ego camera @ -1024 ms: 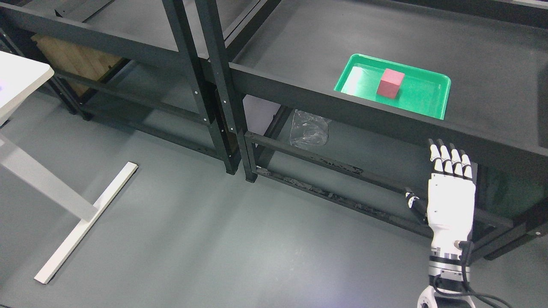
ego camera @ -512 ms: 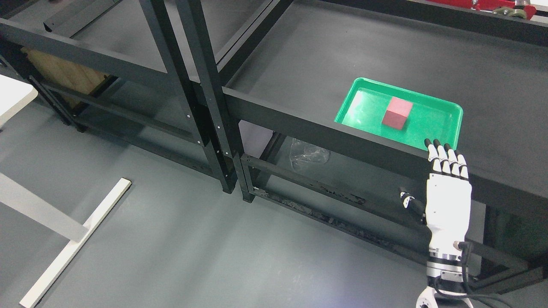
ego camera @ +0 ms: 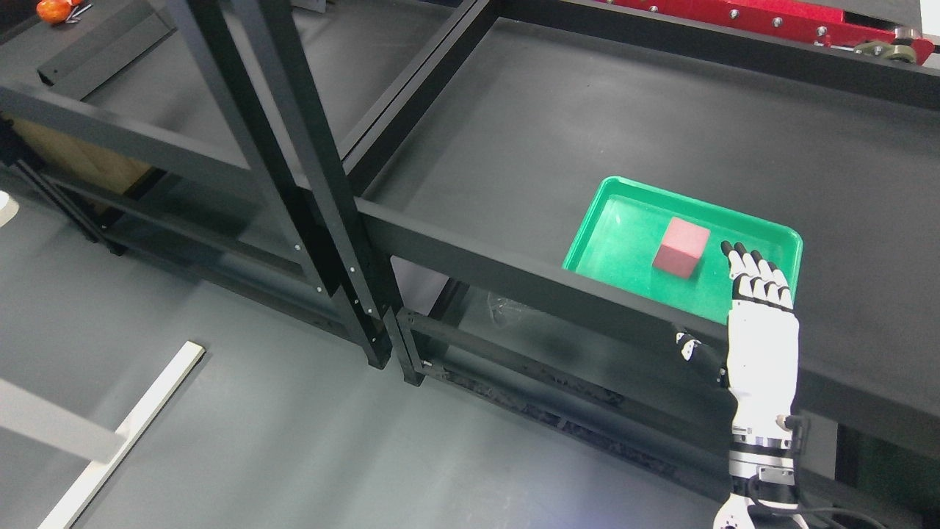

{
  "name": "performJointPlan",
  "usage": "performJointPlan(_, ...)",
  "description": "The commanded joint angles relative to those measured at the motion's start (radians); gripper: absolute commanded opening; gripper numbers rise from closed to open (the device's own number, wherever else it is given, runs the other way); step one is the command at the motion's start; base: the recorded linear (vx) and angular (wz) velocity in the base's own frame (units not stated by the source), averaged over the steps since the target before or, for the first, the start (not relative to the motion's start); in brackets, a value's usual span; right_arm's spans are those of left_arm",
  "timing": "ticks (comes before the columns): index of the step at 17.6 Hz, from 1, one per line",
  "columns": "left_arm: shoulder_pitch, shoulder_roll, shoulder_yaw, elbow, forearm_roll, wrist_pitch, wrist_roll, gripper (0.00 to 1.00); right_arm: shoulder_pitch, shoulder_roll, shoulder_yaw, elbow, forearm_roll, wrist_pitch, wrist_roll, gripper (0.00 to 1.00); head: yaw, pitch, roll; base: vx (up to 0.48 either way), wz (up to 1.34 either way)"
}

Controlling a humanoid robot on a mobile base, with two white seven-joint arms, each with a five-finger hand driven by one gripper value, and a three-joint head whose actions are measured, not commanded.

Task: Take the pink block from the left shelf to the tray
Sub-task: 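Reach the right hand into the green tray onto the pink cube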

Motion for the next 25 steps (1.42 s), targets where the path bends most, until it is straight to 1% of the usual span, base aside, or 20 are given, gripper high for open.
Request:
performJointPlan(1,0.000,0.017,0.000,-0.017,0.008,0.001,0.000,1.00,0.002,-0.017,-0.001,0.005,-0.016,0.004,0.105,1.00,0.0000,0.000,0.000,0.254,-0.06)
performJointPlan(6,0.000,0.017,0.000,-0.017,0.008,0.001,0.000,1.00,0.000,-0.017,-0.001,0.006,-0.016,0.006,0.136,1.00,0.0000,0.000,0.000,0.223,-0.04)
performJointPlan(10,0.000,0.017,0.000,-0.017,0.008,0.001,0.000,1.00,0.002,-0.017,-0.001,0.013,-0.016,0.012,0.259,1.00,0.0000,0.000,0.000,0.185,0.01)
performJointPlan(15,0.000,0.017,0.000,-0.017,0.008,0.001,0.000,1.00,-0.002,-0.017,0.000,0.036,-0.015,0.033,0.314,1.00,0.0000,0.000,0.000,0.138,0.02)
performJointPlan(20,0.000,0.017,0.000,-0.017,0.008,0.001,0.000,1.00,-0.006,-0.017,0.000,0.060,-0.009,0.071,0.400,0.99,0.0000,0.000,0.000,0.121,0.00)
performJointPlan(25,0.000,0.017,0.000,-0.017,0.008,0.001,0.000,1.00,0.000,-0.017,-0.010,0.066,-0.005,0.105,0.415,0.99,0.0000,0.000,0.000,0.098,0.00)
